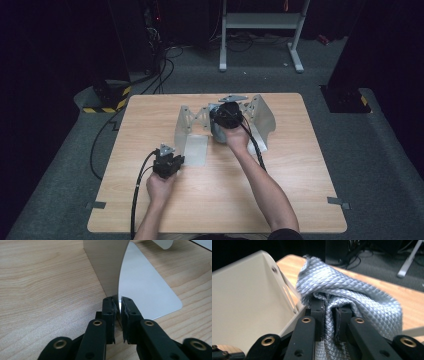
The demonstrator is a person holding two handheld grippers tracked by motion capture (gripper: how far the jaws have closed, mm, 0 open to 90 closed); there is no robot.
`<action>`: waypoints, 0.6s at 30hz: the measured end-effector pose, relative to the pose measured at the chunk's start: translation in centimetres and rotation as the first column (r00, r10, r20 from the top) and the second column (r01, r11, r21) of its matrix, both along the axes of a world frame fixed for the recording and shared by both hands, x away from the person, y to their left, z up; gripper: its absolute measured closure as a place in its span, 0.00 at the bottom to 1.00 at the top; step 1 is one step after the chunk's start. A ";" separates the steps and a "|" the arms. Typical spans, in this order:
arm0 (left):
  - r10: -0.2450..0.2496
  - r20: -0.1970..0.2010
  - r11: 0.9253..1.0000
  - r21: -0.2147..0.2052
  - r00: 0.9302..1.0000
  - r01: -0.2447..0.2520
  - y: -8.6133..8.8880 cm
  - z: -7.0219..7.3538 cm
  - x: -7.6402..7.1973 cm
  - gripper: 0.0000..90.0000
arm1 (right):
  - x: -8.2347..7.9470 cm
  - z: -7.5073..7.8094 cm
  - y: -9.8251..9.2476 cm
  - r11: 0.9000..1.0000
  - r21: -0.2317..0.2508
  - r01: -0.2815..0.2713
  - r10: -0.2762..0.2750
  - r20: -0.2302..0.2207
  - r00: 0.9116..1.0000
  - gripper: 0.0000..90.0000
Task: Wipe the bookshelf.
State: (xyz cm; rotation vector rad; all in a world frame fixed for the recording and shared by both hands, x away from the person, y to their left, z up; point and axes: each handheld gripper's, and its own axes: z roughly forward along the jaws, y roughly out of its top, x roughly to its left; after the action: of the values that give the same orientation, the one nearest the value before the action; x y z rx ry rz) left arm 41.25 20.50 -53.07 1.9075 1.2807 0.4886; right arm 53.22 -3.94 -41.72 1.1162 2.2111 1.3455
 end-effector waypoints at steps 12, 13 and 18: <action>0.000 -0.002 1.000 -0.002 1.000 0.000 0.0 0.0 0.0 0.90 | 0.5 -2.0 0.2 1.000 -0.016 0.006 -0.007 -0.064 0.998 0.90; 0.000 -0.001 1.000 0.000 1.000 0.000 0.0 0.0 0.0 0.90 | 0.6 -2.5 0.2 1.000 -0.024 0.005 -0.006 -0.078 0.997 0.90; 0.004 -0.004 1.000 -0.012 1.000 -0.004 0.0 0.0 0.0 0.90 | 1.0 -4.6 0.4 0.999 -0.032 0.018 -0.022 -0.129 0.991 0.90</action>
State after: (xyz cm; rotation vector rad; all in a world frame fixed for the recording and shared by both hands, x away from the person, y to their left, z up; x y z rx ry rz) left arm 41.28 20.54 -53.09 1.8972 1.2872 0.4783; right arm 54.22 -3.50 -46.35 1.2431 2.2965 1.2597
